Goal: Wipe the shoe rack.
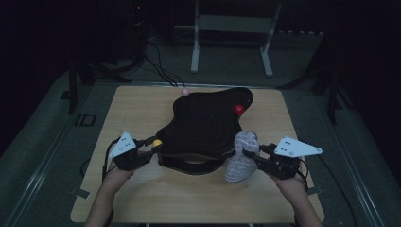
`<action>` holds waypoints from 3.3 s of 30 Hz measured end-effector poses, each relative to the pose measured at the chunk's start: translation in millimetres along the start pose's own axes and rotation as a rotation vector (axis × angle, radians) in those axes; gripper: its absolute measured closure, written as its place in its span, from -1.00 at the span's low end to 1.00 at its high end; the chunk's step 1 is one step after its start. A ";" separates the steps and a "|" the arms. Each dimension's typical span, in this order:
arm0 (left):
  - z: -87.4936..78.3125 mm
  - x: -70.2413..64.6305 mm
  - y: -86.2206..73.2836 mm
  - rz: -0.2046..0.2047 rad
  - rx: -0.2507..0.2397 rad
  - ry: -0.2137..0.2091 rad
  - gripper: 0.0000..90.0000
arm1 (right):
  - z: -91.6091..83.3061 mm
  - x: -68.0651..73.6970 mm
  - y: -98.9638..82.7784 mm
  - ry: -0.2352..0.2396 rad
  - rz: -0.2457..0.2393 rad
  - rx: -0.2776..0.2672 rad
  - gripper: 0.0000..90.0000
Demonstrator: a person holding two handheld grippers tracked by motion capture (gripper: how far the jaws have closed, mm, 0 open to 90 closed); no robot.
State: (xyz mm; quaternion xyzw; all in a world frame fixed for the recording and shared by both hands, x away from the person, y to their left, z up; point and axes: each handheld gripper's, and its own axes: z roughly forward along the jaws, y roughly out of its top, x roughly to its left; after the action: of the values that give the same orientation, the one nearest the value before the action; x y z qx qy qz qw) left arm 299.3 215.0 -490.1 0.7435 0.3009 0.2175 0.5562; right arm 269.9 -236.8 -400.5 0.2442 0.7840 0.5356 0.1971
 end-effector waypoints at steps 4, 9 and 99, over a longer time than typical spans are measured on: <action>1.6 -2.2 0.2 -0.003 -0.004 0.003 0.33 | 0.0 -3.9 -1.7 -0.016 0.016 -0.001 0.59; 3.2 -5.3 -0.2 -0.005 -0.008 0.006 0.32 | -2.6 -4.4 1.5 -0.030 0.018 0.003 0.59; 10.9 -16.3 2.1 0.018 -0.004 -0.015 0.32 | 5.5 16.2 33.8 -0.074 0.066 -0.079 0.17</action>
State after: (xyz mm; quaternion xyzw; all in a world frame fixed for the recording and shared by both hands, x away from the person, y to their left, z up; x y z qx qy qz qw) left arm 295.1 195.8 -491.0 0.7466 0.2897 0.2174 0.5580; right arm 265.8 -212.7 -371.5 0.2817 0.7459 0.5630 0.2175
